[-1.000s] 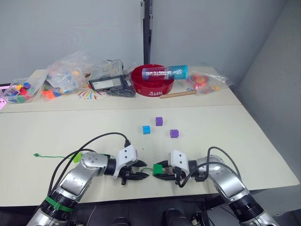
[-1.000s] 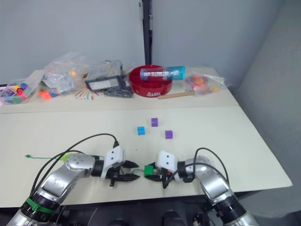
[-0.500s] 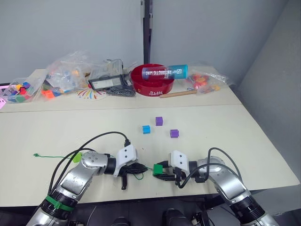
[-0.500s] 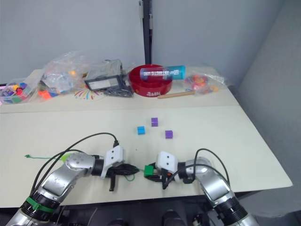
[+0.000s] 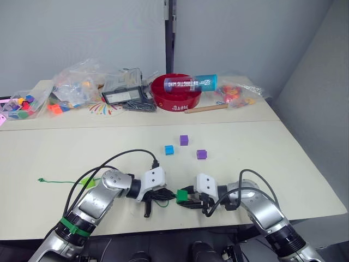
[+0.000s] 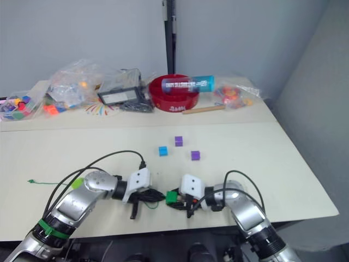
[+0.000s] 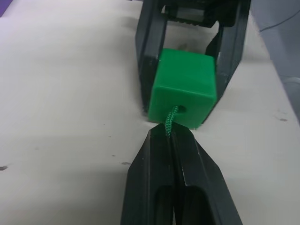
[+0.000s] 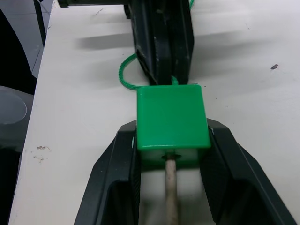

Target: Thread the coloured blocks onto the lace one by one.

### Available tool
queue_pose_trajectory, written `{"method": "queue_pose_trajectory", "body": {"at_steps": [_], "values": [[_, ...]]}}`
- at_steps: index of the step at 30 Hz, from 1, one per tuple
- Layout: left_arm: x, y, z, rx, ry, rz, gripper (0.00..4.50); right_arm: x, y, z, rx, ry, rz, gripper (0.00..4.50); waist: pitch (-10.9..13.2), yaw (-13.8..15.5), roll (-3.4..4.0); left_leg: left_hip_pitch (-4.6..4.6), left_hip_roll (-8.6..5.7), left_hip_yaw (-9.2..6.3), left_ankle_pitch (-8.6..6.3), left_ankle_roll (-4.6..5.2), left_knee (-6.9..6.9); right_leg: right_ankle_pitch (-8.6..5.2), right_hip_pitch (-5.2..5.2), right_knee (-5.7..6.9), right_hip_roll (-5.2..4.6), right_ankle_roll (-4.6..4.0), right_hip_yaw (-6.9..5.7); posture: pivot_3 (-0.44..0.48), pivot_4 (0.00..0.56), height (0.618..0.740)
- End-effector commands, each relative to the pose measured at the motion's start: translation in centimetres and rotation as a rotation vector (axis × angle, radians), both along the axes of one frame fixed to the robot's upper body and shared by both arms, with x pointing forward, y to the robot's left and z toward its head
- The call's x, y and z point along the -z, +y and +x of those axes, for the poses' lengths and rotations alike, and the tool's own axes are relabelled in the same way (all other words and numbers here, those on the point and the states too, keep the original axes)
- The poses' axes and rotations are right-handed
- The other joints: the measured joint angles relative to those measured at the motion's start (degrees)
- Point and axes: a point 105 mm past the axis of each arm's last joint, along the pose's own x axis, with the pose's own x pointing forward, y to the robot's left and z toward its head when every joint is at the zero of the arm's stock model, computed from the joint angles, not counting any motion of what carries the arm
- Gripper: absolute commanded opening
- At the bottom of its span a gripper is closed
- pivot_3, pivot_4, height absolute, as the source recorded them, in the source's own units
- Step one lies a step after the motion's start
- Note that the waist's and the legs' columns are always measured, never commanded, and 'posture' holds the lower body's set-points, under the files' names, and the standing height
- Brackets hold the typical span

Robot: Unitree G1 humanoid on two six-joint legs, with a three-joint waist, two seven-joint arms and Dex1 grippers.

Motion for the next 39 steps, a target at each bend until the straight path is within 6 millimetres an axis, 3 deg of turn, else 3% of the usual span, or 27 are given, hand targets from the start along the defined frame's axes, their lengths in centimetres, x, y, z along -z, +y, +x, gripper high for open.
{"method": "queue_pose_trajectory", "body": {"at_steps": [1,3,7,8,11,15,20,27,39], "values": [[-0.4,-1.3,-0.3,0.041,-0.021,-0.026,0.00,1.0,0.9,-0.4,-0.010,0.025,-0.030,1.18,0.0,0.0,0.00,0.00,0.00,0.00,0.00,0.00,0.01,0.00,0.01,0.00,0.00,0.00,0.00,0.000,0.150,0.731],[-0.9,-1.0,-0.5,0.042,-0.009,-0.045,0.00,1.1,0.9,-0.4,-0.004,0.028,-0.035,1.18,0.0,0.0,0.00,0.01,0.00,0.00,0.00,0.00,0.01,0.00,0.02,0.00,0.00,0.01,0.00,0.000,0.150,0.731],[-1.7,0.1,-0.9,0.020,-0.019,-0.057,1.07,1.6,0.7,0.0,0.045,0.076,-0.036,1.18,0.0,-0.4,0.00,0.01,0.01,-0.01,0.00,0.00,0.01,0.00,-0.03,0.04,0.03,0.01,0.02,0.000,0.150,0.731],[-1.8,0.3,-0.9,0.018,-0.026,-0.053,1.40,1.4,0.8,0.1,0.055,0.078,-0.024,2.22,0.0,-0.4,0.00,0.01,0.03,-0.02,0.00,0.00,0.01,0.01,-0.06,0.06,0.05,0.00,0.02,0.000,0.150,0.731],[-2.2,0.3,-1.3,0.035,-0.015,-0.062,2.43,0.6,0.8,0.2,0.061,0.079,0.002,3.25,0.0,-0.2,0.00,-0.02,0.02,-0.03,0.00,0.00,0.00,0.01,-0.09,0.06,0.04,0.00,0.01,0.000,0.150,0.731],[-2.3,0.0,-1.3,0.061,-0.030,-0.053,2.44,-0.7,-0.5,0.2,0.078,0.050,0.002,4.49,0.0,0.0,0.02,-0.06,0.02,-0.01,0.00,0.00,0.01,0.01,-0.10,0.04,0.02,0.00,0.01,0.000,0.150,0.731],[-1.9,-0.9,-1.1,0.105,-0.047,-0.047,2.44,-1.8,-2.9,-0.7,0.090,0.040,-0.019,4.49,0.0,1.4,0.02,-0.20,-0.08,0.01,0.00,0.00,0.03,0.02,-0.15,-0.05,-0.08,0.00,0.00,0.000,0.150,0.731],[-1.5,-2.2,-0.5,0.130,-0.067,-0.062,2.44,-1.4,-4.8,-0.8,0.124,0.045,-0.049,4.49,0.1,1.4,0.00,-0.29,-0.09,0.02,0.00,0.00,0.04,0.18,-0.19,-0.10,-0.09,-0.27,-0.01,0.000,0.150,0.731],[-0.6,-3.8,-0.3,0.159,-0.065,-0.072,2.44,-1.1,-4.6,-0.3,0.166,0.022,-0.044,4.49,0.1,1.4,-0.01,-0.28,-0.09,0.02,0.00,0.00,0.05,0.18,-0.17,-0.09,-0.09,-0.26,-0.01,0.000,0.150,0.731]]}}
